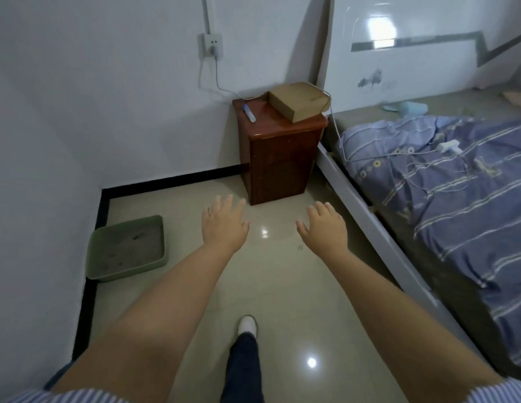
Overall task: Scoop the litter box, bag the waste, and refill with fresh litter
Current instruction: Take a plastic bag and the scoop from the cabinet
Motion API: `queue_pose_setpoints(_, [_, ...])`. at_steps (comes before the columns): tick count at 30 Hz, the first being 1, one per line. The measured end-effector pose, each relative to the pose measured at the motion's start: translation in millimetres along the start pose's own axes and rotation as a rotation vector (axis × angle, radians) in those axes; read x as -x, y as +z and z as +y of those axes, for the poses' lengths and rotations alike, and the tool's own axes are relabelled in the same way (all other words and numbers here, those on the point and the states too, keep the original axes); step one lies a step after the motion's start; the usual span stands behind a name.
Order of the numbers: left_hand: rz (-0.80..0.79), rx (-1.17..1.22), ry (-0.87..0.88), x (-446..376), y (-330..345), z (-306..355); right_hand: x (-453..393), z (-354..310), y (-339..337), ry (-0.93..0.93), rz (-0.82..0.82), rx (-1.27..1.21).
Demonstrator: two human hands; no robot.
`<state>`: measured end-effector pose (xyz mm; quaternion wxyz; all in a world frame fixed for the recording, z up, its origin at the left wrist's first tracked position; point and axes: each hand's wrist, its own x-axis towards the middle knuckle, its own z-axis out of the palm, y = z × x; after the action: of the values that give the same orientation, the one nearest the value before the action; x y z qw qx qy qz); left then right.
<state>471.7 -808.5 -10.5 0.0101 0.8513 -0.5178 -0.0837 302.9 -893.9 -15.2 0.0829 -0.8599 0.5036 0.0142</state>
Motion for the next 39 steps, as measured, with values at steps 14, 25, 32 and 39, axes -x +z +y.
queue_pose_setpoints(14, [-0.246, 0.055, -0.066, -388, 73, 19, -380, 34, 46, 0.004, -0.255, 0.005])
queue_pose_setpoints(25, [-0.374, 0.222, -0.225, -614, 198, 24, -600, 69, 172, -0.079, -0.466, 0.029])
queue_pose_setpoints(32, [-0.212, 0.891, -0.560, -691, 282, 18, -659, 85, 264, -0.052, -0.568, 0.033])
queue_pose_setpoints(39, [0.074, 1.118, -0.796, -699, 319, 21, -658, 97, 305, 0.022, -0.581, -0.079])
